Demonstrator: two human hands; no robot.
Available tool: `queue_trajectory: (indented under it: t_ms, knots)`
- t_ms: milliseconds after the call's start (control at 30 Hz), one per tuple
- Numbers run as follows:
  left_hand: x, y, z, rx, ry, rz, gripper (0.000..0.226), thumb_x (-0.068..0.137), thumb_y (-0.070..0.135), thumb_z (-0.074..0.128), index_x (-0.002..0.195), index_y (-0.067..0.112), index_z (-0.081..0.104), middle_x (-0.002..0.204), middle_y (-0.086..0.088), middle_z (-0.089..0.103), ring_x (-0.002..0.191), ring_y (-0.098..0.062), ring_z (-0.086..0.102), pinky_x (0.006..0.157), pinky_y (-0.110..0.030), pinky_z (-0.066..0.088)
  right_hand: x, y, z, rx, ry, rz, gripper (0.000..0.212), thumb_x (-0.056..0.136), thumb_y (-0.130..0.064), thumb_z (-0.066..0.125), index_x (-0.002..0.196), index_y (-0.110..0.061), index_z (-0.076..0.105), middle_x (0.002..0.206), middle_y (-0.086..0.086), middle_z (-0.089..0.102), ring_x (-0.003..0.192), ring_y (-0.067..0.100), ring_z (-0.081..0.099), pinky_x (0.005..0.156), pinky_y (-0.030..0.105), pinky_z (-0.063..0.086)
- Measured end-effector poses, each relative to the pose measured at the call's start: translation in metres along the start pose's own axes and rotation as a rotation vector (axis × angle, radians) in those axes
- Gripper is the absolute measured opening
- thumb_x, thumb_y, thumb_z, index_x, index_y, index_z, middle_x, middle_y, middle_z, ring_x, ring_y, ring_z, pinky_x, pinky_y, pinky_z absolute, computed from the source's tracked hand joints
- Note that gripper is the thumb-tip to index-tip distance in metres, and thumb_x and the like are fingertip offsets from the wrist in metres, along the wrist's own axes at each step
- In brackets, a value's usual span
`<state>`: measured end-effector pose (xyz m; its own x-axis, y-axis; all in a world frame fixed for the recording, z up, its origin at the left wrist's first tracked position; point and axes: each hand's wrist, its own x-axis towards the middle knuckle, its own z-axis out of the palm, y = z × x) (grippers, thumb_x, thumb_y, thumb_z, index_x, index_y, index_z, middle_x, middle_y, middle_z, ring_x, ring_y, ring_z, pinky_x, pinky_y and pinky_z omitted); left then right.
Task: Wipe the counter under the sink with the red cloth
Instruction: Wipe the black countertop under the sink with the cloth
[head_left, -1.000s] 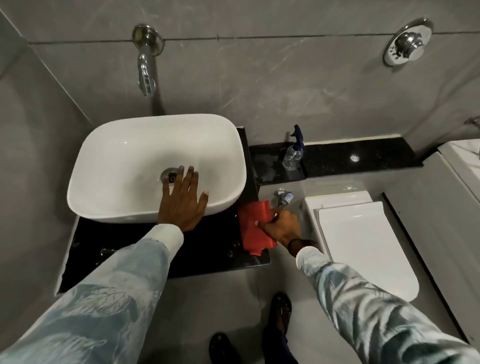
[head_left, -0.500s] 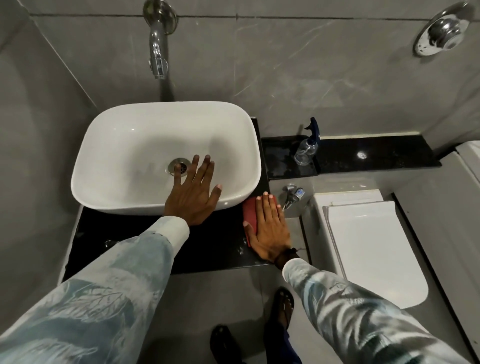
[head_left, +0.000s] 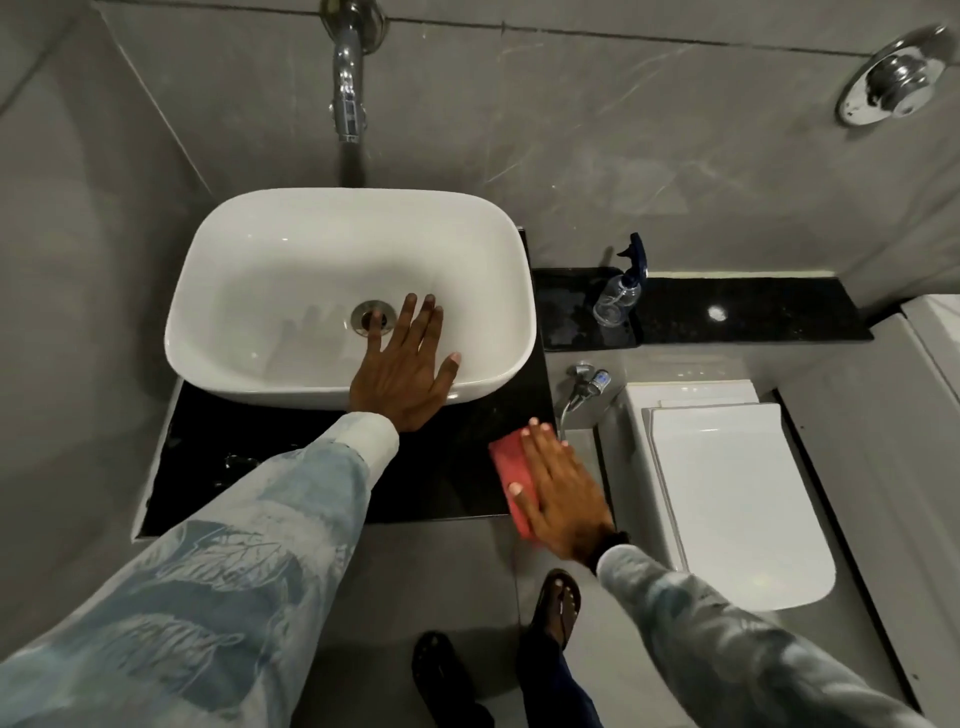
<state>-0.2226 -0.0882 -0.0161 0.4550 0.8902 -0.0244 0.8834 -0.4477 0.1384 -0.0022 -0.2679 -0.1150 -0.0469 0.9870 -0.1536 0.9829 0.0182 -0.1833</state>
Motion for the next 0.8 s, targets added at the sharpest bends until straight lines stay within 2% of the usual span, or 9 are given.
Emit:
queue_trajectory:
  t_ms: [167,333,433,533,633,800]
  knots:
    - [0.0,-0.004,0.0,0.018,0.003,-0.001,0.074,0.101,0.052,0.016,0.164,0.013,0.011,0.174,-0.001,0.006,0.162,-0.022,-0.003,0.127,-0.059,0.01,0.045,-0.028,-0.009,0.089,0.048,0.219,0.075,0.107,-0.048,0.032,0.165,-0.005,0.01,0.175,0.013,0.002,0.164,0.027,0.002,0.133,0.046,0.013]
    - [0.0,-0.006,0.002,0.022,0.006,-0.007,0.074,0.102,0.053,0.015,0.164,0.013,0.009,0.174,-0.002,0.004,0.162,-0.021,-0.005,0.128,-0.058,0.009,-0.002,-0.015,0.005,0.024,-0.015,-0.018,0.078,0.105,-0.053,0.027,0.166,-0.01,0.006,0.176,0.007,-0.002,0.164,0.021,-0.002,0.133,0.045,0.015]
    - [-0.001,-0.004,0.003,0.033,0.012,-0.005,0.073,0.103,0.053,0.015,0.164,0.013,0.01,0.174,-0.001,0.005,0.162,-0.022,-0.004,0.128,-0.058,0.009,0.0,-0.007,0.001,0.015,-0.006,0.046,0.078,0.105,-0.052,0.028,0.166,-0.008,0.007,0.175,0.008,0.001,0.164,0.022,0.001,0.132,0.046,0.017]
    - [0.0,-0.003,0.004,0.053,0.001,-0.008,0.071,0.102,0.052,0.016,0.164,0.017,0.013,0.174,0.0,0.007,0.162,-0.024,-0.002,0.127,-0.06,0.012,0.01,-0.038,0.002,0.043,0.021,0.166,0.078,0.105,-0.05,0.03,0.165,-0.005,0.009,0.175,0.012,0.0,0.163,0.026,0.0,0.133,0.046,0.011]
    - [-0.001,-0.003,0.003,0.038,0.0,-0.015,0.071,0.102,0.052,0.017,0.164,0.017,0.013,0.174,0.0,0.008,0.162,-0.023,0.0,0.127,-0.059,0.012,0.007,-0.07,0.011,0.032,0.003,0.094,0.078,0.104,-0.054,0.024,0.166,-0.008,0.006,0.175,0.009,-0.005,0.163,0.024,-0.007,0.133,0.042,0.003]
    - [-0.004,-0.001,0.001,-0.011,0.01,-0.033,0.073,0.104,0.054,0.017,0.164,0.014,0.01,0.174,-0.002,0.009,0.162,-0.021,0.003,0.129,-0.055,0.01,0.008,-0.077,-0.001,0.022,-0.045,0.039,0.082,0.103,-0.06,0.022,0.166,-0.011,0.006,0.175,0.006,-0.006,0.163,0.021,-0.008,0.134,0.044,0.001]
